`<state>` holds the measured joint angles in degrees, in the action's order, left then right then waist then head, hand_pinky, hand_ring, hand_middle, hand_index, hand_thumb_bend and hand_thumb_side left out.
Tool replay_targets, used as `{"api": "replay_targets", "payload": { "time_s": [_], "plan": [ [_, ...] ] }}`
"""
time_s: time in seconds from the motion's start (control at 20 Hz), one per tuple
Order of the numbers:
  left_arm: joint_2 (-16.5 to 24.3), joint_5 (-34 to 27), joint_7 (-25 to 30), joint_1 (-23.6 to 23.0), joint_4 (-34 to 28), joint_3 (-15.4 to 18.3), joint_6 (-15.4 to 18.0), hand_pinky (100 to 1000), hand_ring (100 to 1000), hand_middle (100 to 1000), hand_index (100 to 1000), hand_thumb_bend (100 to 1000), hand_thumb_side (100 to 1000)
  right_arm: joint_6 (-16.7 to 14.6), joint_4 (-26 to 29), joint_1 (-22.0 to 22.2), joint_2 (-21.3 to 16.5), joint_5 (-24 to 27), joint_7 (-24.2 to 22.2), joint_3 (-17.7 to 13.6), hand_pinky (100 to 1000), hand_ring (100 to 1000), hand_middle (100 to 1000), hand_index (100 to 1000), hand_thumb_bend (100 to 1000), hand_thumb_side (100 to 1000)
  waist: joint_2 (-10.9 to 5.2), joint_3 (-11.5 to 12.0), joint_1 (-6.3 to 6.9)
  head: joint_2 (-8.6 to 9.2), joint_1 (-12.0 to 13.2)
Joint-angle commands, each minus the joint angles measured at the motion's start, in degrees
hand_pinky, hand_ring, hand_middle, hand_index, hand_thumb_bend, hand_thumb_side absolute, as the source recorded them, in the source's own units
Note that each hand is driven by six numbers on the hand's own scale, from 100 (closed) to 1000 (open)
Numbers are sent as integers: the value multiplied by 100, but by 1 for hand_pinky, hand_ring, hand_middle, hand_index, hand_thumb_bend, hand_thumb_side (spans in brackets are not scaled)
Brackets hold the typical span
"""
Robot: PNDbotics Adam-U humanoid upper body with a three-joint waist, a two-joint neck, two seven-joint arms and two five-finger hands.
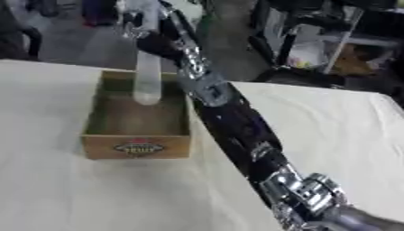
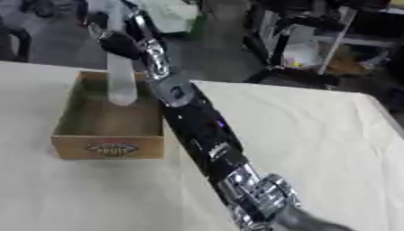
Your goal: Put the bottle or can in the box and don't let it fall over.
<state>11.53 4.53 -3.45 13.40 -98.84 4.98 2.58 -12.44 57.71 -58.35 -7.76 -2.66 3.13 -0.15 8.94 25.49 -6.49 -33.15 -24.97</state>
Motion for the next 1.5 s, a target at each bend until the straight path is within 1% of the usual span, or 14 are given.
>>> {"api": "replay_targets", "payload": {
  "time_s": [0.05,0.15,0.2,0.35,0.4,0.45,0.6,0.7,0.75,0.85,1.0,1.2,1.35,1.5],
  "plan": [
    [50,-9,14,97,-87,2,11,665,873,777,850,449,775,-39,-121,-27,73,-193,-92,21,521,594,467,588,149,100,-47,8,46,59,-43],
    [52,-9,8,101,-89,9,10,665,873,777,850,449,775,-76,-221,22,82,-366,-130,46,531,611,497,624,177,100,-34,1,36,71,-48],
    [52,-8,6,103,-90,11,9,665,873,777,850,448,775,-102,-253,38,85,-455,-145,55,547,639,546,673,265,115,-28,-5,32,80,-49],
    [53,-3,8,106,-91,13,9,665,873,777,850,449,775,-229,-287,64,55,-834,-256,91,606,727,674,791,447,265,-16,-37,29,95,-43],
    [52,-1,7,104,-90,15,8,665,873,777,850,449,775,-271,-290,70,50,-942,-288,86,615,740,694,809,468,283,-15,-46,29,98,-43],
    [52,0,6,102,-89,17,7,665,873,777,850,449,775,-312,-290,74,41,-1025,-328,81,659,792,766,883,545,344,-15,-56,31,99,-41],
    [53,3,2,92,-86,24,7,665,873,777,850,450,775,-397,-277,82,-12,-1143,-440,44,738,882,866,997,663,455,-22,-88,40,95,-26],
    [55,2,-4,81,-83,31,6,664,873,776,850,450,775,-420,-255,84,-81,-1157,-516,17,760,906,892,1000,690,484,-29,-116,47,81,-2],
    [58,2,-10,70,-80,36,5,664,873,777,851,449,775,-418,-241,90,-129,-1121,-537,-19,776,923,919,1000,716,535,-33,-142,53,72,17],
    [63,2,-18,55,-79,42,4,664,873,776,851,447,776,-398,-208,101,-218,-995,-534,-99,780,929,927,1000,722,562,-42,-185,62,57,45],
    [62,-2,-31,19,-71,59,1,664,874,776,851,447,776,-348,-111,129,-490,-695,-388,-260,778,927,926,1000,714,577,-72,-299,81,35,127],
    [69,3,-70,-67,-53,110,-5,664,874,777,851,445,777,-284,86,362,-1038,-70,-146,-444,767,919,919,1000,695,585,-125,-591,108,-20,327],
    [85,15,-109,-135,-46,154,-7,664,875,777,851,445,777,-236,450,830,-1525,873,-33,-495,753,910,908,1000,648,593,-148,-918,129,-85,524],
    [103,25,-141,-185,-45,187,-7,664,875,777,851,445,778,-155,1070,1497,-1929,1947,-39,-512,745,904,902,1000,623,594,-160,-1203,142,-161,742]
  ]
}}
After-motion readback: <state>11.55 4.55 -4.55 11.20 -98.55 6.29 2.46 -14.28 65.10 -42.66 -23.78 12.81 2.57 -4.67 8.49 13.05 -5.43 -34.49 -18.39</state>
